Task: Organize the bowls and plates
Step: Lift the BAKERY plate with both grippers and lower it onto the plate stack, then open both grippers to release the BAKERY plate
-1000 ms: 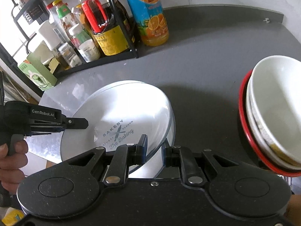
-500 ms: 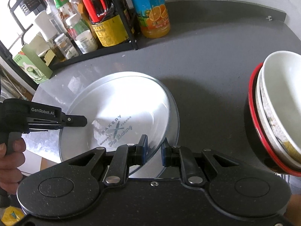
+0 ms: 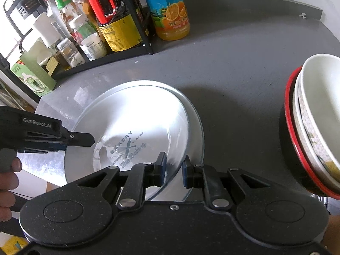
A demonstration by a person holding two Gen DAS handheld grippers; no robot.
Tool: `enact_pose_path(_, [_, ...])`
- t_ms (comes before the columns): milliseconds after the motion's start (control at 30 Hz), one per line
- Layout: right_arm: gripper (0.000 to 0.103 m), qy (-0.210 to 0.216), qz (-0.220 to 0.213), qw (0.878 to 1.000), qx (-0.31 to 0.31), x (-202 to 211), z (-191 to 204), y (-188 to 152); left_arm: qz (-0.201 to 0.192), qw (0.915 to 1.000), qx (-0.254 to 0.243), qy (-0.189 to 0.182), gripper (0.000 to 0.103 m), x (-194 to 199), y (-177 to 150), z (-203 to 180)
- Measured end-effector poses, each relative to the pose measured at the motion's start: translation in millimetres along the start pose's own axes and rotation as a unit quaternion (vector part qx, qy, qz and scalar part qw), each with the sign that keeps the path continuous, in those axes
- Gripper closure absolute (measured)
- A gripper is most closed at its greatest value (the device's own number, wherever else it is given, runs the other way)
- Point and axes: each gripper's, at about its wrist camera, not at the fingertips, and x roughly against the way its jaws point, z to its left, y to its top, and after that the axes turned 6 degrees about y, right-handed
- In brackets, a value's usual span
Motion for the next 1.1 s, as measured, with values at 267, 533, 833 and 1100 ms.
enact_pose_path(267, [0.089, -0.005, -0.008, 1.000, -0.011, -0.1, -2.0, -1.2, 0.011, 0.9999, -0.001, -0.004, 0.080, 2.8, 1.3, 2.3])
enact_pose_path(533, [0.092, -0.007, -0.010, 1.000, -0.012, 5.0, -3.7, 2.3, 0.008, 0.9997, -0.019, 0.013, 0.079, -1.6, 3.4, -8.0])
enact_pose_path(833, [0.091, -0.011, -0.007, 1.000, -0.003, 4.3, -2.4, 3.1, -0.012, 0.9991, -0.033, 0.025, 0.056, 16.5, 11.2, -14.5])
enact_pose_path(1100, [0.087, -0.021, 0.000, 0.999, 0.044, -3.9, 9.9, 2.0, -0.034, 0.9989, -0.022, 0.025, 0.050, 27.1, 7.2, -6.6])
